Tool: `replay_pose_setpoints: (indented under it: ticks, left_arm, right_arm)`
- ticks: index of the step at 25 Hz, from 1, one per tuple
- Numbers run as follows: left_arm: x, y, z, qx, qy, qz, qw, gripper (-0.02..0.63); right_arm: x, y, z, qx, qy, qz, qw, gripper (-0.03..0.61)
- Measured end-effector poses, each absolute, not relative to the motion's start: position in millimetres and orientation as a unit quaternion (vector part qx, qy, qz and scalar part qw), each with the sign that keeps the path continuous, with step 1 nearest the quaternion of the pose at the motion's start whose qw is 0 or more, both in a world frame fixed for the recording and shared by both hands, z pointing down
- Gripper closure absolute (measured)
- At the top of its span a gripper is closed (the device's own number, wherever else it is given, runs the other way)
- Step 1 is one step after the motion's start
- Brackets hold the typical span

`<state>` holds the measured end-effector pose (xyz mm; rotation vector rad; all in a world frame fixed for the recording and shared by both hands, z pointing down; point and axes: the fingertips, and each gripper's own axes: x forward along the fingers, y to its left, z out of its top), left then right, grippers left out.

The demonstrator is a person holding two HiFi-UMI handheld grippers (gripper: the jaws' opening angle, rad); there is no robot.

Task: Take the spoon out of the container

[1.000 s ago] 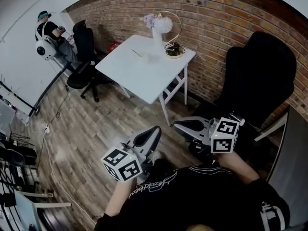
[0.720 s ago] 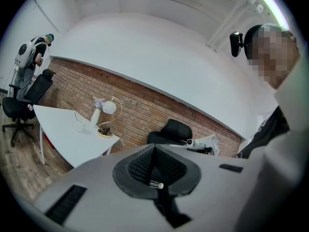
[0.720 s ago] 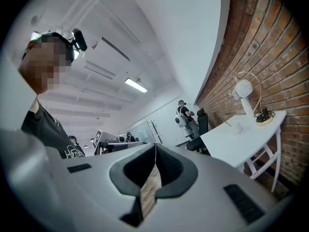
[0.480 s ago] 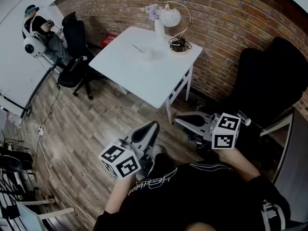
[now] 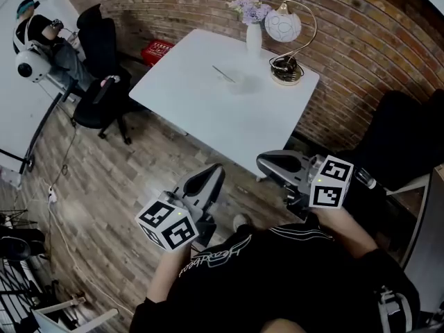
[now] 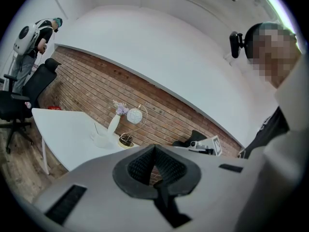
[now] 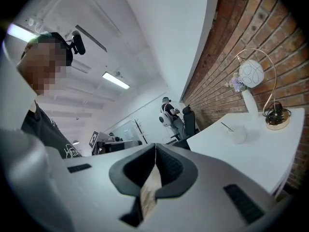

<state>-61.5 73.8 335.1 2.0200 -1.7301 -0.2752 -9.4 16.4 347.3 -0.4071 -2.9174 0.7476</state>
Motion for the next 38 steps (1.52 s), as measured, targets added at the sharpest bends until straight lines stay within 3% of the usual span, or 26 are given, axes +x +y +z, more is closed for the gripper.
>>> replay_pose_setpoints:
  ticks: [13, 25, 38]
  left_arm:
    - [-181.8, 46.3, 342.0, 0.734, -0.628, -0.111, 0.233, 0.609]
    - [-289.8, -54.2, 376.1, 0.757, -0.595, -0.085, 0.258, 0.609]
    - [-319.8, -139.8, 391.3, 0.784, -0.555, -0.053, 0.272, 0.606]
  right_arm:
    - [-125.8, -14.6, 361.7, -0.123, -0.958, 0.253, 0.052, 0.581]
    - [-226.1, -109.7, 391.9, -0.069, -0.959, 0.273, 0.035, 0.581]
    - [-215.3, -173.1, 398.4, 0.049, -0.958, 0.28, 0.032, 0.581]
